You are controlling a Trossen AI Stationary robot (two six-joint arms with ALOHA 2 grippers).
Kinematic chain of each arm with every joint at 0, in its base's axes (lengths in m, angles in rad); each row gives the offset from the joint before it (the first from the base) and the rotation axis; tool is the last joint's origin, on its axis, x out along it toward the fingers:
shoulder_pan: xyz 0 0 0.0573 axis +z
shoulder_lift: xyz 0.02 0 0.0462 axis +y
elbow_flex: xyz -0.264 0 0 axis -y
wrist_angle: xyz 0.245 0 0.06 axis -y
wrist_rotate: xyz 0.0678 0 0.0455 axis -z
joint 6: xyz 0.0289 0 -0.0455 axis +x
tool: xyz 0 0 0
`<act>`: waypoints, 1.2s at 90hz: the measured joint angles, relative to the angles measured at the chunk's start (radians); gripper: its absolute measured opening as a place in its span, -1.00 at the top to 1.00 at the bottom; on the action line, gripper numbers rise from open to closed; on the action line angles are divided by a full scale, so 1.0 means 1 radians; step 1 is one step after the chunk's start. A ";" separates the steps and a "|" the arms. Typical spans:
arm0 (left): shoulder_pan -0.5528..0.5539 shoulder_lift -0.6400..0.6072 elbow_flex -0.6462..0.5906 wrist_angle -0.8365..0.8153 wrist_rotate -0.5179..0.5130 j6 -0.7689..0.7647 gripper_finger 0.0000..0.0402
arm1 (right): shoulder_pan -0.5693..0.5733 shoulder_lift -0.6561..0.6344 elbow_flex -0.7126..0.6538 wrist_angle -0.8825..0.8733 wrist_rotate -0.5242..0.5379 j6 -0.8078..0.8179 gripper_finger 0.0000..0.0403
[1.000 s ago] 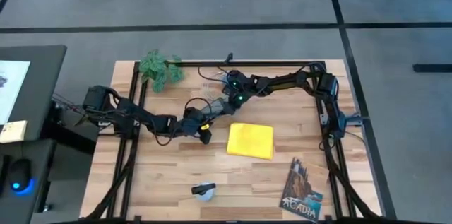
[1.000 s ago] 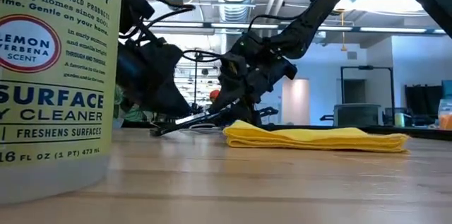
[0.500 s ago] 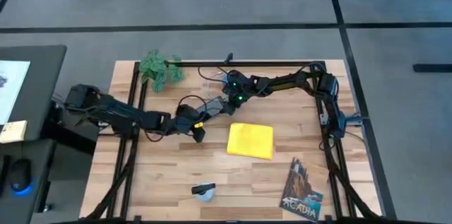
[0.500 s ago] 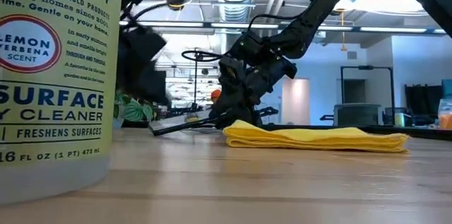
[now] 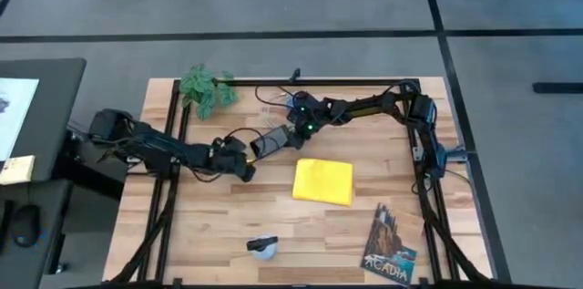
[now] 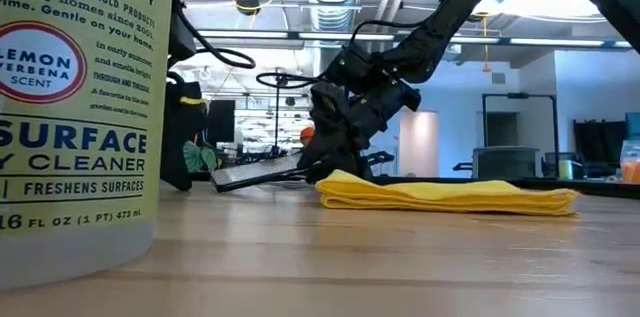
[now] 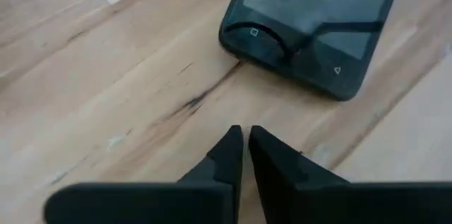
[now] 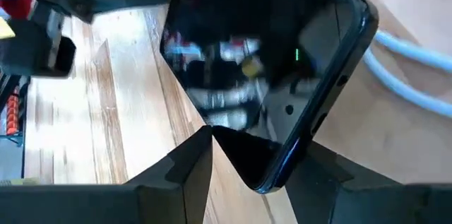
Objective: Apply microfiber cloth
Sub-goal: Spray the front of the cellphone using the cleaning bottle
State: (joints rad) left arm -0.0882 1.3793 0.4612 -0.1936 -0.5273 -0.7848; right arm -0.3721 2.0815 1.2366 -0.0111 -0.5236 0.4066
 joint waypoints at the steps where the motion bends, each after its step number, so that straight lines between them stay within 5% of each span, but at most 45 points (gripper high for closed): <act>1: 0.003 -0.007 0.000 -0.001 0.004 0.007 0.73 | 0.000 0.000 0.000 -0.002 0.000 -0.002 0.29; 18: 0.126 -0.158 0.001 0.023 0.148 0.209 0.18 | 0.000 0.000 0.000 -0.017 -0.001 -0.026 0.29; 33: 0.342 -0.221 0.001 0.093 0.428 0.385 -0.17 | 0.002 0.000 0.000 -0.013 -0.001 -0.041 0.29; 51: 0.571 -0.155 0.001 0.190 0.740 0.506 -0.38 | 0.012 0.000 0.000 -0.011 -0.001 -0.053 0.30; 66: 0.654 -0.003 0.001 0.289 0.928 0.567 -0.43 | 0.013 0.000 0.000 -0.008 -0.003 -0.057 0.30; 108: 0.647 0.276 0.089 0.401 1.028 0.631 -0.44 | 0.009 0.000 0.000 0.000 -0.027 -0.094 0.30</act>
State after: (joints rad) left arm 0.5592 1.6556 0.5503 0.2078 0.5007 -0.1539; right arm -0.3628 2.0811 1.2362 -0.0109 -0.5509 0.3126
